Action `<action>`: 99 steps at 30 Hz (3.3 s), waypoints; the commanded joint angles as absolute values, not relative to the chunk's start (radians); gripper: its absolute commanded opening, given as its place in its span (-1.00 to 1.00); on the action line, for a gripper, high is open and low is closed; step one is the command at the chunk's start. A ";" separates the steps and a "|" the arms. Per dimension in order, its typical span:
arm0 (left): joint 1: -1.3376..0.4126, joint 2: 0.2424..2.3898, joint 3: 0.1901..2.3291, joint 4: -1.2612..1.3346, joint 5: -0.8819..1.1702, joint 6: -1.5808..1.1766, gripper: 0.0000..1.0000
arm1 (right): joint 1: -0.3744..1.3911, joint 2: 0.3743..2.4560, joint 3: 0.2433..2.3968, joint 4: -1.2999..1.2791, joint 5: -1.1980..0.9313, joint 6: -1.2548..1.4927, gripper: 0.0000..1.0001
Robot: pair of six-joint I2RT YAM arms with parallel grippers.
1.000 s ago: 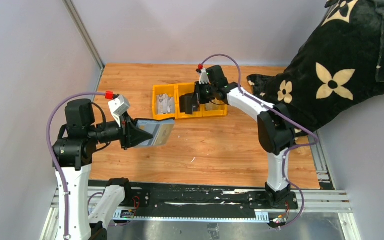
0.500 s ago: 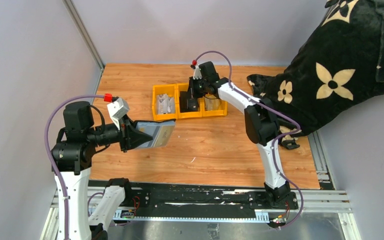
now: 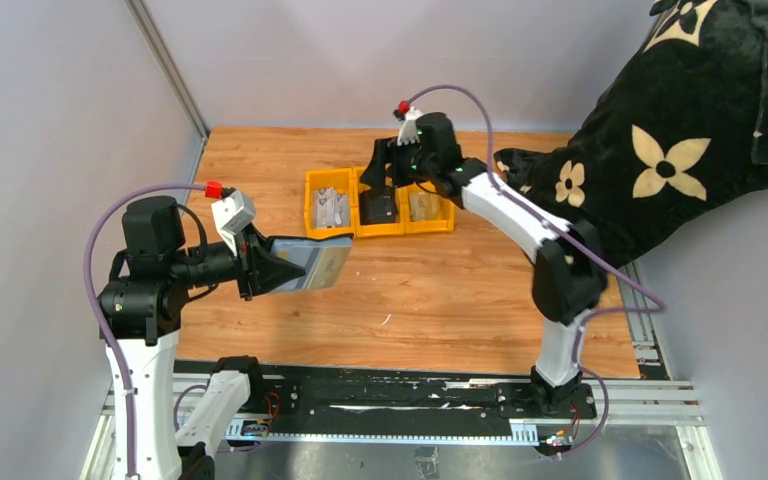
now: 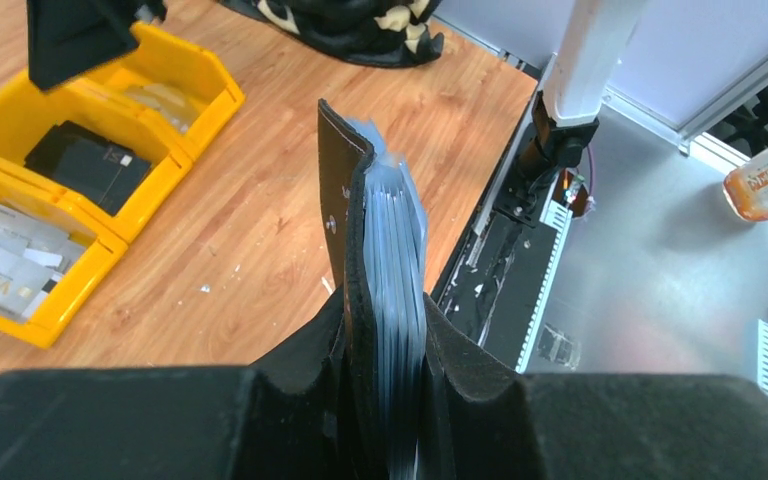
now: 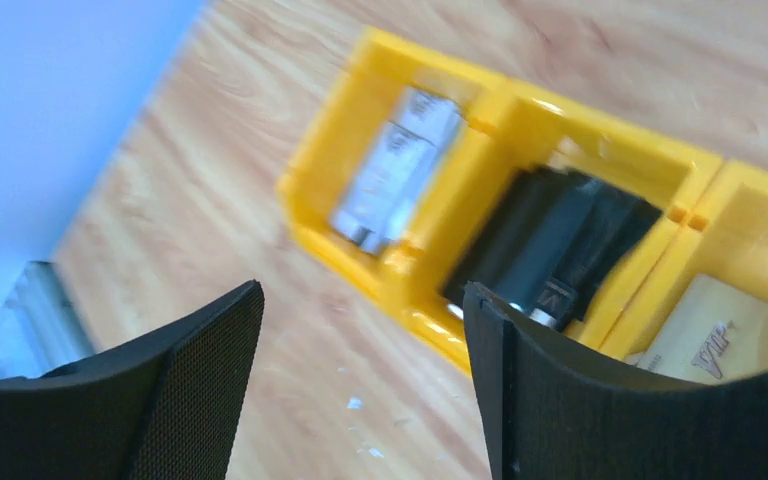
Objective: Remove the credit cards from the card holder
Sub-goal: Place the credit card in the storage box, then remove the credit card from the card holder.
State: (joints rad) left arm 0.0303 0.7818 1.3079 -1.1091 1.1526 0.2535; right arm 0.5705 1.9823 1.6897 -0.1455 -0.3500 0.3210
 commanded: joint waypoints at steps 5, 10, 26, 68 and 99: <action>0.028 0.846 1.415 -1.091 1.236 0.233 -1.00 | 0.619 1.532 1.155 0.741 -0.700 0.822 0.56; 0.029 0.843 1.442 -1.091 1.240 0.217 -1.00 | 0.777 1.392 0.835 1.330 -0.668 0.973 0.57; 0.029 0.807 1.459 -1.089 1.238 0.192 -1.00 | 0.991 1.453 0.701 1.597 -0.546 0.948 0.58; 0.029 0.725 1.343 -1.088 1.188 0.298 1.00 | 1.067 1.371 1.593 -0.770 -0.599 0.006 -1.00; 0.028 0.722 1.235 -1.091 1.380 0.376 -1.00 | 1.097 1.520 1.819 -0.511 -0.868 -0.041 -0.24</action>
